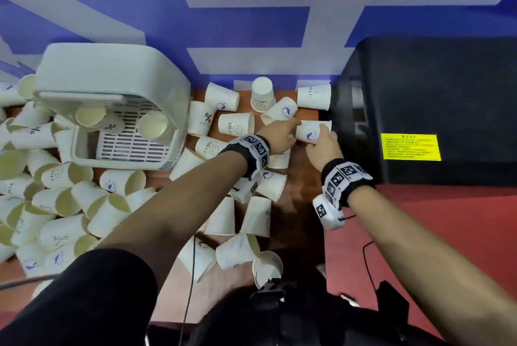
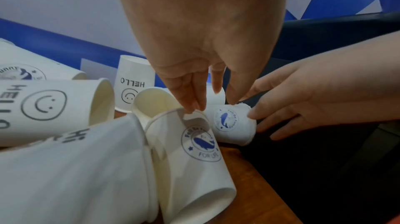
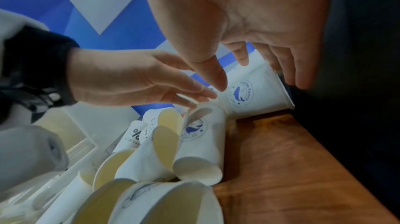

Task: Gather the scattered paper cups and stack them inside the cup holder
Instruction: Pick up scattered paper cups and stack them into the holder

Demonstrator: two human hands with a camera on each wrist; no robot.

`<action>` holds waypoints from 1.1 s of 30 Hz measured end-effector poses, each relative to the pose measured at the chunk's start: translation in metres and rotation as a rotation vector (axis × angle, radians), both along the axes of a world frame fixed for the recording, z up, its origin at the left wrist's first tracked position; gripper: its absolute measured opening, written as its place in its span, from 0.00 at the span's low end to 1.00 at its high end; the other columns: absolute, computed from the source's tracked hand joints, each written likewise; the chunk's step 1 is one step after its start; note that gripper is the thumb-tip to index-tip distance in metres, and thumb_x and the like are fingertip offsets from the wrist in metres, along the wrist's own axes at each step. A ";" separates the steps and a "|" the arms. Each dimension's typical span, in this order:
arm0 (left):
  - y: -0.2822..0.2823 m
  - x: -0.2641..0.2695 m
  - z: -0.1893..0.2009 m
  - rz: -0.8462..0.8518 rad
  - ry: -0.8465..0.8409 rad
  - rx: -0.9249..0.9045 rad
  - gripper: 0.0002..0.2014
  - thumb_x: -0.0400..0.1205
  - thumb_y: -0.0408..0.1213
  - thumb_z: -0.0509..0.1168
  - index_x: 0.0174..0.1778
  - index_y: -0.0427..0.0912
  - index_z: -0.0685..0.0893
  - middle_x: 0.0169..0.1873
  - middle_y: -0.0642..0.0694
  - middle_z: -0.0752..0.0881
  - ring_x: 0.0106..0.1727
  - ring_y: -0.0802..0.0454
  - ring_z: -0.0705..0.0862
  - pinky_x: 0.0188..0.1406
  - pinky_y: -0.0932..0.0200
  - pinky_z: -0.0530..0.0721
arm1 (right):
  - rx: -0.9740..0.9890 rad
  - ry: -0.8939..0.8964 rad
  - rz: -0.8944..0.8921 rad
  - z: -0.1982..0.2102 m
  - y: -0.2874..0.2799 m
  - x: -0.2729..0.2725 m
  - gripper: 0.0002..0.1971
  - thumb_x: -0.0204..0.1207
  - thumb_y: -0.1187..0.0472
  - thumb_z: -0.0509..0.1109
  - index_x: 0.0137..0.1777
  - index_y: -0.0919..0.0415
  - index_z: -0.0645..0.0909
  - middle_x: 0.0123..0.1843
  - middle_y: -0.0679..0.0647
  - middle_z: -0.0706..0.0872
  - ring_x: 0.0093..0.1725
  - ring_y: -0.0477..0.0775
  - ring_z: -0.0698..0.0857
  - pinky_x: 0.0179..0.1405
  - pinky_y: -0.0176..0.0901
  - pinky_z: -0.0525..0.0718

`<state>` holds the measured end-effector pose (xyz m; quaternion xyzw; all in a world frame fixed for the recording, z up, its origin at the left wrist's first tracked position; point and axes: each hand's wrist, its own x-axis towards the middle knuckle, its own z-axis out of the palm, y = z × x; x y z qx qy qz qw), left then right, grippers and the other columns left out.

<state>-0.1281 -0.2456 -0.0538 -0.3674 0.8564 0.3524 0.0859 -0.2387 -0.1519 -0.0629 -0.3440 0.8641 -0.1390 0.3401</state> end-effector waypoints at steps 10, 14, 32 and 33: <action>-0.013 -0.021 -0.016 0.093 0.020 0.048 0.26 0.82 0.36 0.61 0.77 0.41 0.67 0.63 0.36 0.83 0.63 0.39 0.81 0.62 0.48 0.78 | -0.023 -0.062 -0.057 -0.019 -0.014 -0.002 0.32 0.79 0.64 0.60 0.82 0.60 0.55 0.82 0.65 0.56 0.73 0.69 0.69 0.73 0.56 0.70; -0.011 -0.020 -0.018 0.130 0.077 0.076 0.24 0.81 0.33 0.62 0.75 0.39 0.70 0.63 0.37 0.82 0.63 0.41 0.81 0.65 0.51 0.77 | -0.041 -0.082 -0.104 -0.019 -0.012 -0.002 0.32 0.79 0.63 0.60 0.82 0.58 0.55 0.79 0.64 0.59 0.70 0.68 0.72 0.68 0.55 0.73; -0.018 0.090 0.063 0.563 0.468 -0.164 0.20 0.80 0.27 0.61 0.68 0.40 0.78 0.57 0.43 0.82 0.58 0.50 0.79 0.58 0.61 0.78 | -0.354 -0.133 0.175 0.065 -0.043 0.079 0.32 0.75 0.68 0.62 0.80 0.58 0.59 0.74 0.62 0.68 0.70 0.62 0.72 0.68 0.52 0.72; -0.016 0.100 0.066 0.583 0.488 -0.164 0.20 0.80 0.28 0.61 0.68 0.41 0.79 0.56 0.44 0.82 0.57 0.51 0.79 0.55 0.63 0.77 | -0.362 -0.135 0.196 0.070 -0.042 0.087 0.32 0.76 0.67 0.62 0.80 0.57 0.59 0.74 0.61 0.69 0.68 0.62 0.73 0.67 0.54 0.74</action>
